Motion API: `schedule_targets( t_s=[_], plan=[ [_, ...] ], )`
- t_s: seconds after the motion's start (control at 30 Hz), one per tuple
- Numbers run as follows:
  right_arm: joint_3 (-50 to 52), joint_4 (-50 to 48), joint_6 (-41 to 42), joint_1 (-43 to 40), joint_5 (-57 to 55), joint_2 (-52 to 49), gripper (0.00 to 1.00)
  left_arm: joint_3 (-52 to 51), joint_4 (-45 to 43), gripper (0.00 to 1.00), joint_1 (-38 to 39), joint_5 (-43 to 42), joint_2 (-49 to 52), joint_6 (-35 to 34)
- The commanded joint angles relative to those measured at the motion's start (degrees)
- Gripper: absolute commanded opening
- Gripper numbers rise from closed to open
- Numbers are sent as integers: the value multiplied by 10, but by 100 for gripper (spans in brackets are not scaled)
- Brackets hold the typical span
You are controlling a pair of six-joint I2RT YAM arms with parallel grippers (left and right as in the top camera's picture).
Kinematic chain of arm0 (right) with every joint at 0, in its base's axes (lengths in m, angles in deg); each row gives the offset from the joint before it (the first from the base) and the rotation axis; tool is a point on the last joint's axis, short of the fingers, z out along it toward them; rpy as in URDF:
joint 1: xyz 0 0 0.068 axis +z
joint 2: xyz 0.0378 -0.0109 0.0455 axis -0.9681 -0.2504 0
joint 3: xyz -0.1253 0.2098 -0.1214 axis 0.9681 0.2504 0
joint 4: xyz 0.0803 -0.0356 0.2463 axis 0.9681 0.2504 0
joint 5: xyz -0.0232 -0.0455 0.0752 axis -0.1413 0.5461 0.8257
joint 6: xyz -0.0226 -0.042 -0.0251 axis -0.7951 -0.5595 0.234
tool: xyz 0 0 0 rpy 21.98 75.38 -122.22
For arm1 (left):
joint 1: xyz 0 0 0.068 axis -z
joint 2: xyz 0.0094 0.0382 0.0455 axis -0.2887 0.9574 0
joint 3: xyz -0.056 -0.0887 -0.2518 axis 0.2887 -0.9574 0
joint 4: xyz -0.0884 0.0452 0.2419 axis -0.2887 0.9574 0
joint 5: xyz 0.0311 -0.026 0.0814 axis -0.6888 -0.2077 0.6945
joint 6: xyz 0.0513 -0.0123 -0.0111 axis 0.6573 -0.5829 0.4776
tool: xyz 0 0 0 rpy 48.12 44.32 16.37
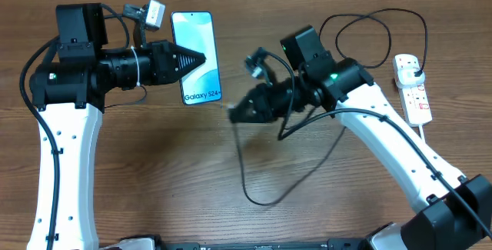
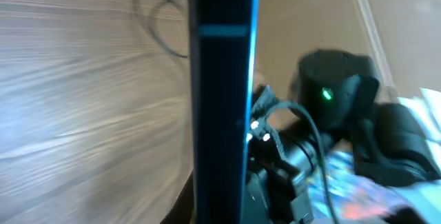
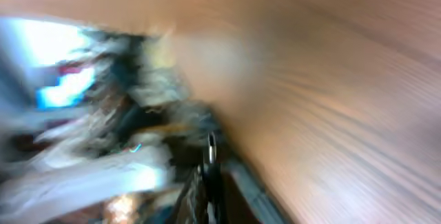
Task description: Plug charger to phone and switch on socket
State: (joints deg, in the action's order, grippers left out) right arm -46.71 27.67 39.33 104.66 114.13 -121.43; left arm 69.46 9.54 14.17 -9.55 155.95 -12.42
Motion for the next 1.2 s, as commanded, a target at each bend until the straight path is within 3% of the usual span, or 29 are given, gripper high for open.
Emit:
schedule_targets(
  t_s=[0.0, 0.1, 0.23, 0.43, 0.83, 0.9, 1.0, 1.17],
  plan=[
    [-15, 67, -56, 0, -320, 9, 4, 4, 7, 4, 0, 112, -10, 12],
    [-7, 112, -56, 0, -398, 2, 4, 4, 31, 4, 0, 181, -10, -9],
    [53, 86, -24, 0, -425, 1, 4, 4, 84, 4, 0, 222, -9, -15],
    [150, 9, 35, 0, -501, 1, 4, 4, 146, 4, 1, 226, -5, 19],
    [289, -130, 37, -20, -544, 0, 4, 4, 173, 4, 16, 225, -4, 41],
    [303, -143, 37, -23, -544, 0, 9, 4, 171, 4, 27, 226, -3, 41],
    [312, -154, 37, -23, -544, 0, 27, 4, 167, 4, 46, 226, -3, 41],
    [314, -152, 37, -23, -539, 0, 31, 4, 161, 4, 62, 226, -3, 41]
  ],
)
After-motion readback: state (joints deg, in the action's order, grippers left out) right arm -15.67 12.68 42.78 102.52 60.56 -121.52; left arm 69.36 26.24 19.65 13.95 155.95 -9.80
